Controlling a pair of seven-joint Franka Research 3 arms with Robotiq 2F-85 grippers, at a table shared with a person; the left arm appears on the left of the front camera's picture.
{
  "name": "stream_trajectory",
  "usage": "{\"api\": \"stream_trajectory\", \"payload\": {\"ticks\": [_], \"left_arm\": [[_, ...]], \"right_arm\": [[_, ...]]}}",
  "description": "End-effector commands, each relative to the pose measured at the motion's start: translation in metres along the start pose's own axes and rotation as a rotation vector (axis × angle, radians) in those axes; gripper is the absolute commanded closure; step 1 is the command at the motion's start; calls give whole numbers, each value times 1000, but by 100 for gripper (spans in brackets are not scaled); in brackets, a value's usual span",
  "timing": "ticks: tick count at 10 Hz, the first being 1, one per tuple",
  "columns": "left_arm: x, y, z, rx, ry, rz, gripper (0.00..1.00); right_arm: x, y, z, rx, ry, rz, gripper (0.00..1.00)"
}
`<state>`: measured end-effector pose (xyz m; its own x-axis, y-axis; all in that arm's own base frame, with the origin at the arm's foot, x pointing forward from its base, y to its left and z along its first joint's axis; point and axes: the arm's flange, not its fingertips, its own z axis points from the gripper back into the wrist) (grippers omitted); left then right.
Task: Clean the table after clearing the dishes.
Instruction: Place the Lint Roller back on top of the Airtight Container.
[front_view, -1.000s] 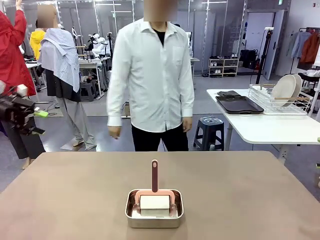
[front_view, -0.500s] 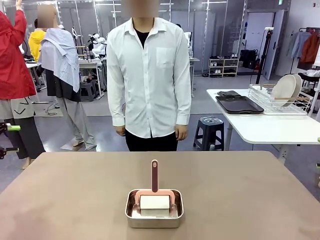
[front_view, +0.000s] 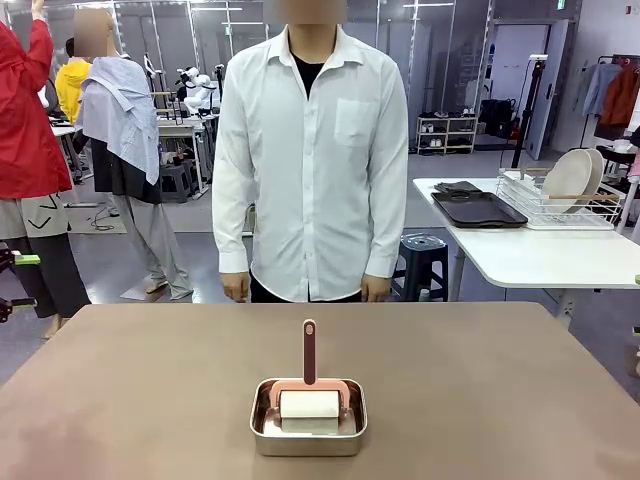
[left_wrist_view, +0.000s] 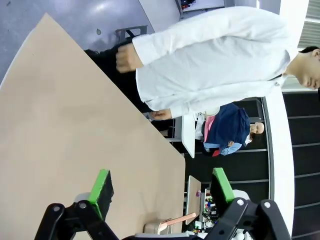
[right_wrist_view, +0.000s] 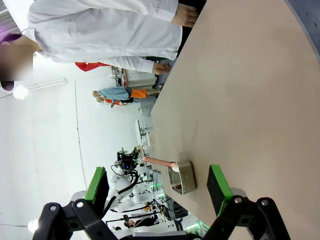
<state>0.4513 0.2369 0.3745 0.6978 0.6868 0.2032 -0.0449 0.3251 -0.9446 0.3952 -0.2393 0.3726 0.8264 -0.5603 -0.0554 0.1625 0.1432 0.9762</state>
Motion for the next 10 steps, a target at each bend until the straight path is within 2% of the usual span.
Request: {"api": "stream_trajectory", "payload": {"ticks": [1,3,6,7,10], "left_arm": [[4,-1,3,-5,23,-1,0],[0,0,0,-1,1,-1,0],[45,26,69,29,163,49,0],[53,34,90,5,162,88,0],[55,45,97,28,191,72,0]], "right_arm": [[-3,1,1,0,10,18,0],[-3,1,1,0,10,18,0],[-3,1,1,0,10,18,0],[-3,1,1,0,10,18,0],[-3,1,1,0,10,18,0]]}}
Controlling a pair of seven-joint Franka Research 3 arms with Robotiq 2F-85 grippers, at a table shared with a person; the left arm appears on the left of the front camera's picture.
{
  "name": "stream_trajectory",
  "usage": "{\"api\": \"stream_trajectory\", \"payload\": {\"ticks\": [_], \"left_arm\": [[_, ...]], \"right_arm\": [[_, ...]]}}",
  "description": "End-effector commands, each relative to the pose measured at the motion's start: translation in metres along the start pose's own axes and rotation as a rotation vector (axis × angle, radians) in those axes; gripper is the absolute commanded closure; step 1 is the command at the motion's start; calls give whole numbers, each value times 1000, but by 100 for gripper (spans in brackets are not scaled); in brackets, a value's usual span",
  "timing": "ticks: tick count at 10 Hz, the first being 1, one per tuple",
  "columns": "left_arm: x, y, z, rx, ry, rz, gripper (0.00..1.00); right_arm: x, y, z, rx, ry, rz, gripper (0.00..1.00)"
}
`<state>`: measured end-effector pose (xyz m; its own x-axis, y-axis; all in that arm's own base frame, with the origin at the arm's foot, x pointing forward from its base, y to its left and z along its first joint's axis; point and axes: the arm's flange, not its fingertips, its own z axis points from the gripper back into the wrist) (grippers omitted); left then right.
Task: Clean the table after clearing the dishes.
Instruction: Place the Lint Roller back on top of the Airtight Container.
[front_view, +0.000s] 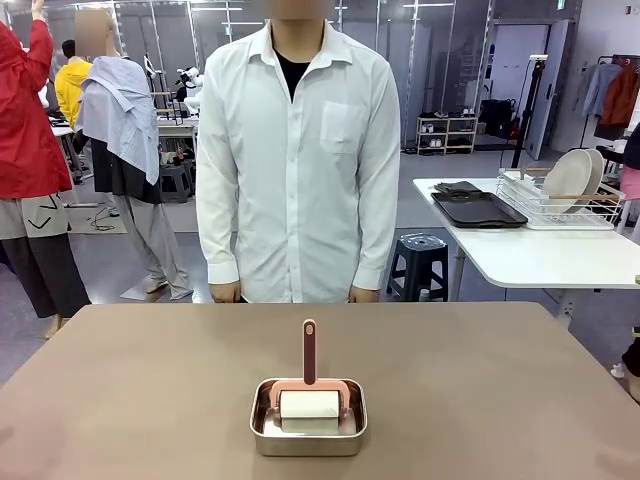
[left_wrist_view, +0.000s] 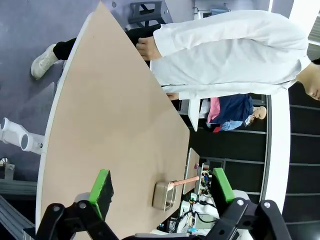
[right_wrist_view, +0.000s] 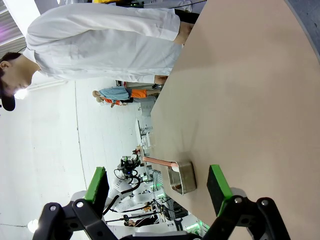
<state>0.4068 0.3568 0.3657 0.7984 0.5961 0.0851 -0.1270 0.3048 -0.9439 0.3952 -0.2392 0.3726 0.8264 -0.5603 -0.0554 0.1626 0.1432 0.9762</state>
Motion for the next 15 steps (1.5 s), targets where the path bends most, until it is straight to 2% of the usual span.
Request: {"api": "stream_trajectory", "payload": {"ticks": [1,3,4,15], "left_arm": [[9,-5,-12,-7,50,-10,0],[12,-3,-21,-26,55,23,0],[7,-1,-16,-1,31,-8,0],[7,-1,-16,-1,31,-8,0]], "right_arm": [[-3,1,1,0,10,18,0],[-3,1,1,0,10,18,0],[-3,1,1,0,10,18,0],[-3,1,1,0,10,18,0]]}}
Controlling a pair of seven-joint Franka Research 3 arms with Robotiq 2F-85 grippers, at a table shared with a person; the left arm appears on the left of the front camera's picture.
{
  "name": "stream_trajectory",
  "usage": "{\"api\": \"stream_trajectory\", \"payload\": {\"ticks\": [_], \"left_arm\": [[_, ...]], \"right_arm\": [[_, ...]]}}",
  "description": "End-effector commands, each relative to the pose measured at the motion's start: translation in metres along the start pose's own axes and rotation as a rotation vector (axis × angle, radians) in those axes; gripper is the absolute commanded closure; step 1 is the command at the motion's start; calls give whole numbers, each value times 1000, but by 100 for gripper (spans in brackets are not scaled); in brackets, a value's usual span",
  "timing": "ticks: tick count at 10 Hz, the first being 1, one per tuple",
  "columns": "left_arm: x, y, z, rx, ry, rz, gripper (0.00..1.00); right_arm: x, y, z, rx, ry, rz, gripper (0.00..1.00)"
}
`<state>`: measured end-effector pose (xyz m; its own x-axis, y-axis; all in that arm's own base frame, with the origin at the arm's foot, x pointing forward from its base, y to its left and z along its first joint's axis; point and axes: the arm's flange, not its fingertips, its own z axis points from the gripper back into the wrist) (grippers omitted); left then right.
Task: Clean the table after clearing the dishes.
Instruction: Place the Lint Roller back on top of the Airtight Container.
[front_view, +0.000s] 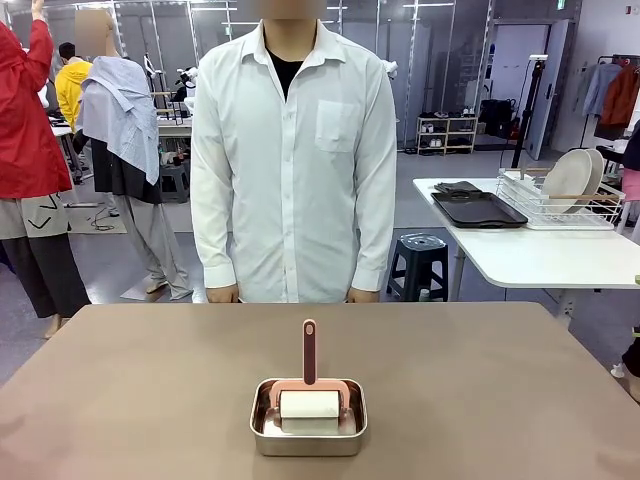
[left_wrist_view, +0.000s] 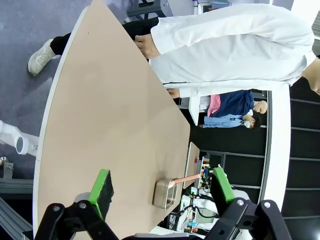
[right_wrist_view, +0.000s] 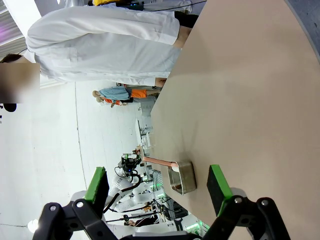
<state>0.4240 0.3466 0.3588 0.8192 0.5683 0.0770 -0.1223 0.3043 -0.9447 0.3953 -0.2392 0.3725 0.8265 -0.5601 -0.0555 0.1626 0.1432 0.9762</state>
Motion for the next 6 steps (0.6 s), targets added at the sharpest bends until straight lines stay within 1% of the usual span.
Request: {"api": "stream_trajectory", "payload": {"ticks": [1,6], "left_arm": [[-1,-2,4,2,-4,-5,0],[-1,-2,4,2,-4,-5,0]], "right_arm": [[-3,1,1,0,10,18,0],[-3,1,1,0,10,18,0]]}}
